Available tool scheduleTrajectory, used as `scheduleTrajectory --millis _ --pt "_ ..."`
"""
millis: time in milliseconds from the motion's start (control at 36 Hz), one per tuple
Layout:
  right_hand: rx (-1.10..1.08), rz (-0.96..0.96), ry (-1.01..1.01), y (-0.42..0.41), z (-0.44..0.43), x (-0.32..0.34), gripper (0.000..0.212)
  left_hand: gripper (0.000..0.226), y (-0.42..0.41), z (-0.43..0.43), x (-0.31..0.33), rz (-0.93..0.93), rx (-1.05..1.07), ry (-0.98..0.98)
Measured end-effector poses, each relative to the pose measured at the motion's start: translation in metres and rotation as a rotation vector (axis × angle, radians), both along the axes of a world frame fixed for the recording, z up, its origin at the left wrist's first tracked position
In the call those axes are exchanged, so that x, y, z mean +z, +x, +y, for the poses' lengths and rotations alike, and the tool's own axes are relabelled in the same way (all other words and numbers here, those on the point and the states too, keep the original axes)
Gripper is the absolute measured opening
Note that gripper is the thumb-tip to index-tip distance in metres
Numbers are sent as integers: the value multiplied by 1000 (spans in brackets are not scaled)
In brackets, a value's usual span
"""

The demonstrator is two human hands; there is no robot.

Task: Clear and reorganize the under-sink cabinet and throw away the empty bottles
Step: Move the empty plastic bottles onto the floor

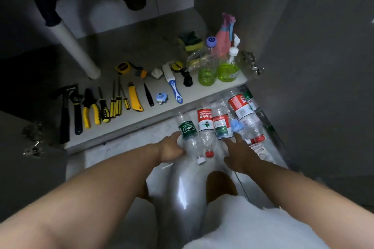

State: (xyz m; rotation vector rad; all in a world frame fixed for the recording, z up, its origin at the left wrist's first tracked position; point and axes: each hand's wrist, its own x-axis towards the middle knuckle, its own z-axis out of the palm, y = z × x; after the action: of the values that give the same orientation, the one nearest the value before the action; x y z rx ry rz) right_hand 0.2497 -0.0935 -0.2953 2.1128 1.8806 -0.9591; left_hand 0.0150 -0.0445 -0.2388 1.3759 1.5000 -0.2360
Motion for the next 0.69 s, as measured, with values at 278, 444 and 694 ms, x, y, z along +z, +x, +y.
scheduleTrajectory --millis 278,444,694 --pt "-359 -12 -68 3 18 -37 73 86 26 20 -59 -186 459 -21" --pt "-448 14 -68 4 21 -53 68 76 34 28 -76 -249 509 -54" --pt "-364 81 194 15 12 -28 68 65 62 29 -76 -305 422 22"
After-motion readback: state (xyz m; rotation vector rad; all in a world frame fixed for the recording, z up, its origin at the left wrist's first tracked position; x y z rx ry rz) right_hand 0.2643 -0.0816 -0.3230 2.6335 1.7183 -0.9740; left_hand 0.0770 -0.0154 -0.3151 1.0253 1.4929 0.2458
